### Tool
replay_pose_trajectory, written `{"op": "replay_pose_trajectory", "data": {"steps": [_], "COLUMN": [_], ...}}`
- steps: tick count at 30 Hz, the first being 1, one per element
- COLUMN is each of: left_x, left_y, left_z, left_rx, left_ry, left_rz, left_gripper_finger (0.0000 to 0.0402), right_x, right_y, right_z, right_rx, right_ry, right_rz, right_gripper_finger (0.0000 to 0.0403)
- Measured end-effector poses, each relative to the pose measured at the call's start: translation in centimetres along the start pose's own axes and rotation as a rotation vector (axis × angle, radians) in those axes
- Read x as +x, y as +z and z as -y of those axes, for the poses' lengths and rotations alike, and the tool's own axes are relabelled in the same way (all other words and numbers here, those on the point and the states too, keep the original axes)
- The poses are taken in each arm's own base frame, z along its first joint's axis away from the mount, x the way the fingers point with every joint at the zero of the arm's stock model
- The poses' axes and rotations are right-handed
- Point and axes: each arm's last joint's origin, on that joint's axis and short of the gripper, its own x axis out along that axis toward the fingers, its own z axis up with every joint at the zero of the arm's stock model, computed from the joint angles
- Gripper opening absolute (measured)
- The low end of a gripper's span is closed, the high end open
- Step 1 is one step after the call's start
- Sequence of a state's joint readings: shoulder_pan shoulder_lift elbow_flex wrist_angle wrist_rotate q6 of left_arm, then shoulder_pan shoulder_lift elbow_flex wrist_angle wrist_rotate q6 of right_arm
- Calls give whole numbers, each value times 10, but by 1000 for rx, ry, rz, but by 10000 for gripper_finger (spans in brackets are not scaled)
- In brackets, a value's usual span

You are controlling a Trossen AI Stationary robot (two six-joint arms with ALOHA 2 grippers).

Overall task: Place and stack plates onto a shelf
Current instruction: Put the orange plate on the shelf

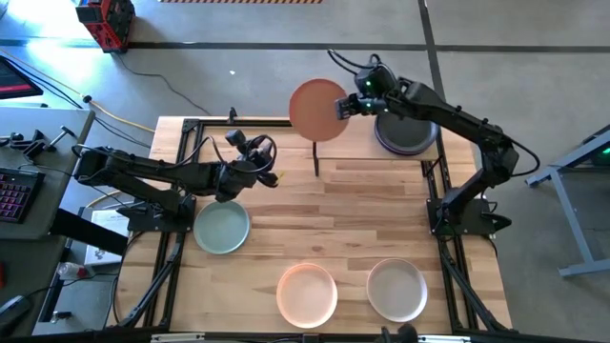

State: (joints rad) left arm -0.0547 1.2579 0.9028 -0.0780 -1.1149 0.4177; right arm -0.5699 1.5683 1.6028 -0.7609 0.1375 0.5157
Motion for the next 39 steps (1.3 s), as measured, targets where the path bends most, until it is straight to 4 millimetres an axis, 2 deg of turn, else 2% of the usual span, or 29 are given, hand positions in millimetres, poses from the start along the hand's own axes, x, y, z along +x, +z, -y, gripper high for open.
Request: {"op": "replay_pose_trajectory", "data": {"steps": [5,21,24,31,39], "left_x": [0,1,2,2,2], "left_y": [0,0,-1,-1,0], "left_z": [0,0,-1,-1,-1], "left_rx": [-75,-104,-143,-156,-157], "left_ry": [-2,-3,1,1,1], "left_rz": [1,0,-4,-4,-4], "left_gripper_finger": [113,113,113,113,113], "right_x": [0,-3,-1,18,21], "right_y": [6,12,10,-10,-12], "right_z": [20,87,91,94,88], "right_rx": [13,34,37,23,3], "right_ry": [-9,-14,-15,-23,-4], "right_rz": [-47,-266,-281,-346,-328], "right_gripper_finger": [0,0,0,0,0]}}
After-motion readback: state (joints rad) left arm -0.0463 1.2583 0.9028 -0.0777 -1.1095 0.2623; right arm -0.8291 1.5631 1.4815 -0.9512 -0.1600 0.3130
